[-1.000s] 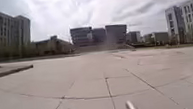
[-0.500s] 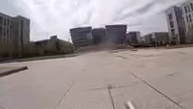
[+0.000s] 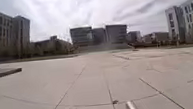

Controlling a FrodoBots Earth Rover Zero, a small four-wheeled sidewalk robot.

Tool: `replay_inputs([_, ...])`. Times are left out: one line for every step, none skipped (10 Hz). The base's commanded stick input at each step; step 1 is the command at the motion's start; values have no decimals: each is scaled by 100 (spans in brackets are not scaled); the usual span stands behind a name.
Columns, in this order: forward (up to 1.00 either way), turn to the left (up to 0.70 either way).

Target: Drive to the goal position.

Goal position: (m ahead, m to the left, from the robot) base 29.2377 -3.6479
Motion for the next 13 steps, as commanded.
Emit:
replay_inputs([100, 0])
replay_inputs([100, 0])
replay_inputs([100, 0])
replay_inputs([100, 0])
replay_inputs([100, 0])
replay_inputs([100, 0])
replay_inputs([100, 0])
replay_inputs([100, 0])
replay_inputs([100, 0])
replay_inputs([100, 0])
replay_inputs([100, 0])
replay_inputs([100, 0])
replay_inputs([100, 0])
